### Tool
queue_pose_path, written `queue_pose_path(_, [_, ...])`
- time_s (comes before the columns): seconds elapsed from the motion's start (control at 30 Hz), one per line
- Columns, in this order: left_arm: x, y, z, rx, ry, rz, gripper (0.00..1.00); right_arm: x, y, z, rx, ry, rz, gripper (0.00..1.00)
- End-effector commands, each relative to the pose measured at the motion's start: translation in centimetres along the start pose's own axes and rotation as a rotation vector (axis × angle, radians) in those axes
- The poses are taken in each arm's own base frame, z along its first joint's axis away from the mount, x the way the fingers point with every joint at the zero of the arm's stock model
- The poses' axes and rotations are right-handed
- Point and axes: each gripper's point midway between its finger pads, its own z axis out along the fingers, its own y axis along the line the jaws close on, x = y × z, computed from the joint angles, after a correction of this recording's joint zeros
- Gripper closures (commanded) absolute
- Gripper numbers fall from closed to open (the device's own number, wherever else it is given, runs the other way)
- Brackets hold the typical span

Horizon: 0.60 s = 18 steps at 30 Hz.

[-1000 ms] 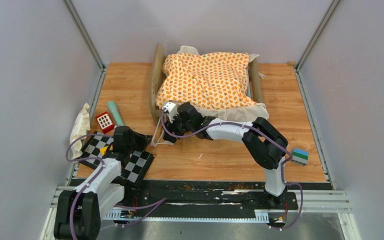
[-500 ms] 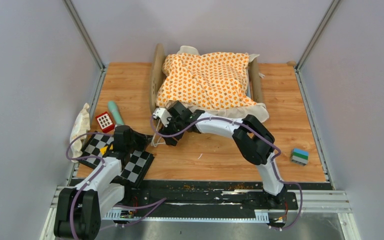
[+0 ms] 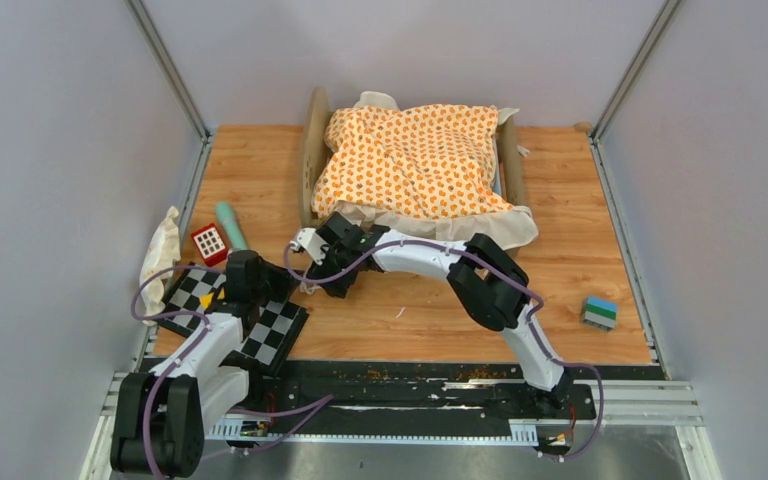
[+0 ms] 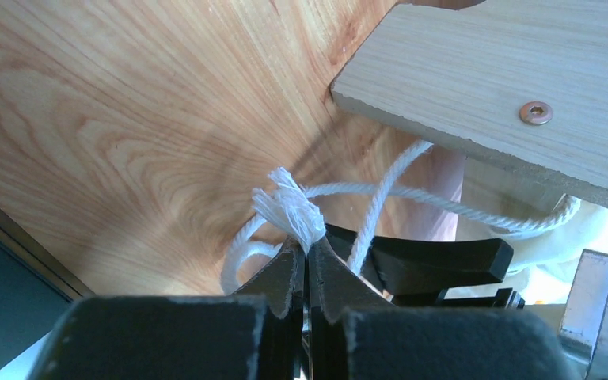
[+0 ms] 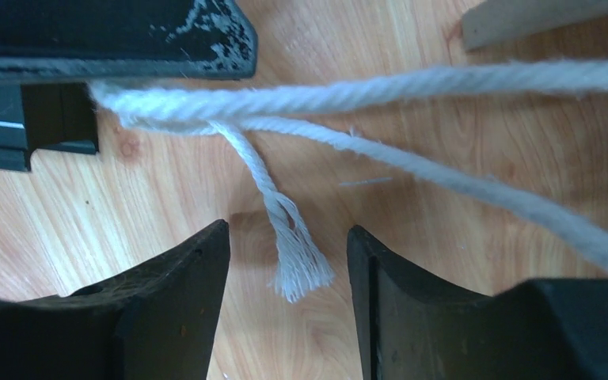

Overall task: Set up the pet bed
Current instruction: Tie the ropes to the bed frame.

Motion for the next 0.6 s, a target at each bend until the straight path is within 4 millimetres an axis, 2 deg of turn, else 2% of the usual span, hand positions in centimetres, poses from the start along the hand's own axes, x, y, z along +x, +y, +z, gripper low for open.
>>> queue_pose_path(0.0, [-0.7,-0.9,0.0,0.040,-0.016,0.020,1.00,0.6,0.1,0.8,0.045,0.065,-0.034,0.47])
queue_pose_path(0.17, [-0.8,-0.8,0.0,0.039,-0.018,0.015,1.00,2.0,-0.4,0.4,0.098,0.114,-0.033,0.71])
queue_pose_path(0.3, [-0.9,-0.7,0.2,0.036,-0.020,0.023,1.00,1.8,-0.5,-1.1,0.139,0.082,0.002,0.99])
queue_pose_path(0.47, [-1.1,-1.0,0.4,0.035,-0.012,0.074,1.00,1.1,-0.7,-4.1,0.208,-0.004,0.074,1.00])
queue_pose_path(0.57, [-1.5,-0.8,0.5,0.012,-0.032,0.099,1.00,1.5,-2.0,-5.7,0.296,-0.019,0.128,1.00])
